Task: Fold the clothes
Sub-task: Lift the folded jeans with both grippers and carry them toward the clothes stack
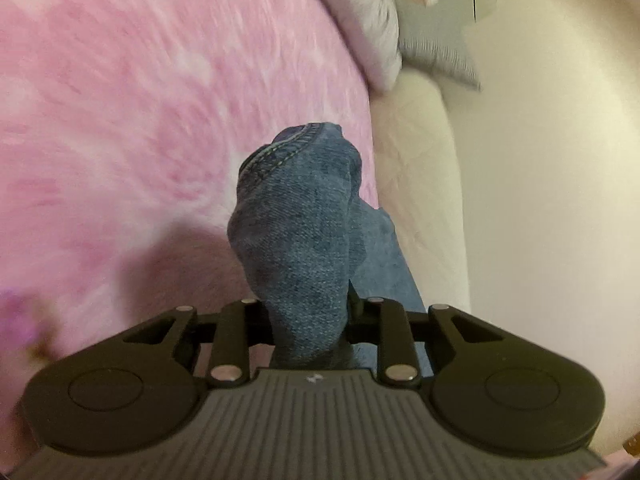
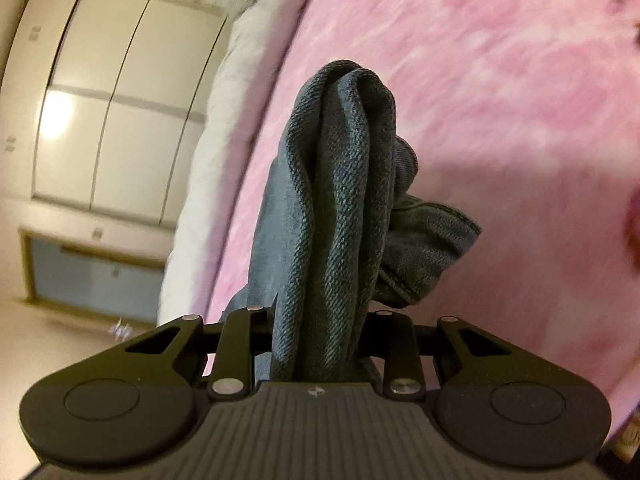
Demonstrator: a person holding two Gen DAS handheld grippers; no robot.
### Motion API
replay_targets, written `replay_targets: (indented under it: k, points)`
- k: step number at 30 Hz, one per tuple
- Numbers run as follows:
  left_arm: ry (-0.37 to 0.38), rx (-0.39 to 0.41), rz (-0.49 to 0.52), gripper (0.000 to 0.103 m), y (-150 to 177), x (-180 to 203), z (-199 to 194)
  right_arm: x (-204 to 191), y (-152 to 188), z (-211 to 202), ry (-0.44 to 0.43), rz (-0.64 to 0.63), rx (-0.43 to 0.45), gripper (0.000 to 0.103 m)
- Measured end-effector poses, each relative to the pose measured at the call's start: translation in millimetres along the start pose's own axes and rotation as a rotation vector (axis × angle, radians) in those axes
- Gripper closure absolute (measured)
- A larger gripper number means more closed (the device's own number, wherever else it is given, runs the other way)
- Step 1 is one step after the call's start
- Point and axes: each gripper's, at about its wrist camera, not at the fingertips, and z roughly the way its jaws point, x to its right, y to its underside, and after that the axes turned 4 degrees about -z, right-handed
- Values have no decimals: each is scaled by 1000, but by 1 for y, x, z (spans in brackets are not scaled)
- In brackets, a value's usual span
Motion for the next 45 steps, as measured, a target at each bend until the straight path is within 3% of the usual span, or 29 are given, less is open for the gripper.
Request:
replay_targets:
  k: [7, 12, 17, 20, 23, 27, 32, 37, 41, 45]
  points:
    - [-137, 368, -135, 81, 87, 46, -205, -103, 57, 9, -160, -99, -371, 74]
    - [-118, 664, -128, 81, 147, 103, -304, -194, 88, 13, -319, -239, -618, 74]
    - [-81, 921, -105, 81, 174, 118, -390, -284, 118, 36, -467, -369, -738, 73]
    - [-72, 1014, -110, 80, 172, 112, -434, -331, 149, 57, -522, -432, -802, 73]
    - [-80, 1059, -103, 80, 157, 98, -480, -366, 189, 80, -542, -458, -840, 73]
    - [-74, 1079, -85, 80, 111, 70, -548, -405, 253, 107, -558, -463, -848, 73]
    - [-81, 1037, -39, 80, 38, 35, -662, -453, 362, 129, -568, -436, -805, 73]
    - [-110, 1003, -30, 80, -17, 11, -747, -502, 438, 167, -549, -388, -789, 73]
    - [-103, 997, -39, 80, -58, -9, -793, -540, 478, 196, -519, -391, -788, 73]
    - [-69, 1048, -68, 80, -92, -27, -814, -577, 499, 234, -517, -439, -796, 73]
